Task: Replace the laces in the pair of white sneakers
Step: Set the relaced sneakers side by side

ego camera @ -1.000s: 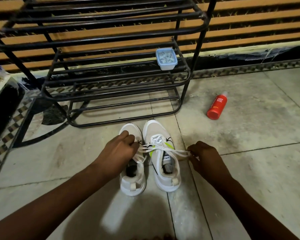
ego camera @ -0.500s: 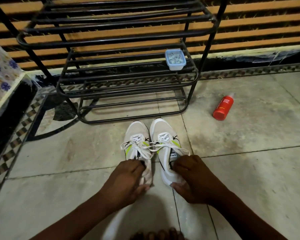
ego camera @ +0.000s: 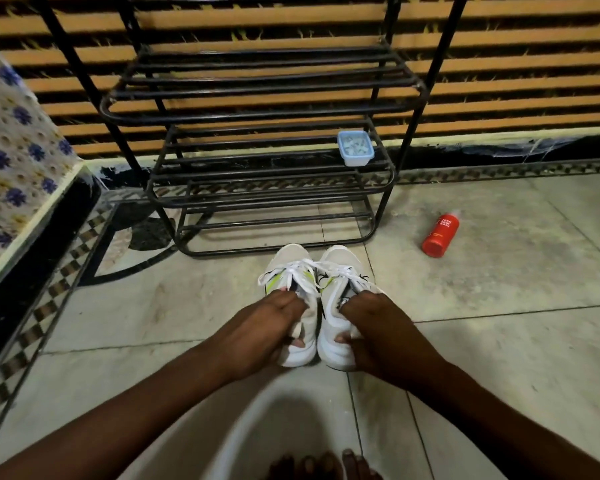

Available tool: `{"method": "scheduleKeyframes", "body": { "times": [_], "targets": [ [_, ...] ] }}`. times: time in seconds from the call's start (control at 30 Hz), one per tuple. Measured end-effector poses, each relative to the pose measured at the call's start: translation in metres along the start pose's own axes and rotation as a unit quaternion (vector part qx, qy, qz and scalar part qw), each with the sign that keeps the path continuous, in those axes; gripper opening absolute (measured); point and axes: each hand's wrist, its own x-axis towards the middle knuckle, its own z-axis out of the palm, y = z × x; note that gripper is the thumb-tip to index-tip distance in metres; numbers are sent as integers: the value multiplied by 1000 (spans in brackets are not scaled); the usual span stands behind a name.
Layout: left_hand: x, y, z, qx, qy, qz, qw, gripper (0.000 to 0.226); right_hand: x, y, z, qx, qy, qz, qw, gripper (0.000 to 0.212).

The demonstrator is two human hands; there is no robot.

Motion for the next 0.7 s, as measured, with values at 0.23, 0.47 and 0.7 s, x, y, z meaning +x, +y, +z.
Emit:
{"method": "scheduleKeyframes", "body": {
  "times": [0.23,0.47,0.7],
  "targets": [
    [-8,37,-95,7,65,29,997,19,31,-26,-98,47,63,-20,997,24],
    [-25,75,-180,47,120,30,991,19,59,-59,-189,71,104,-65,990,22],
    [-25,94,-230,56,132,13,990,20,83,-79,-236,95,128,-69,985,14]
  ]
}}
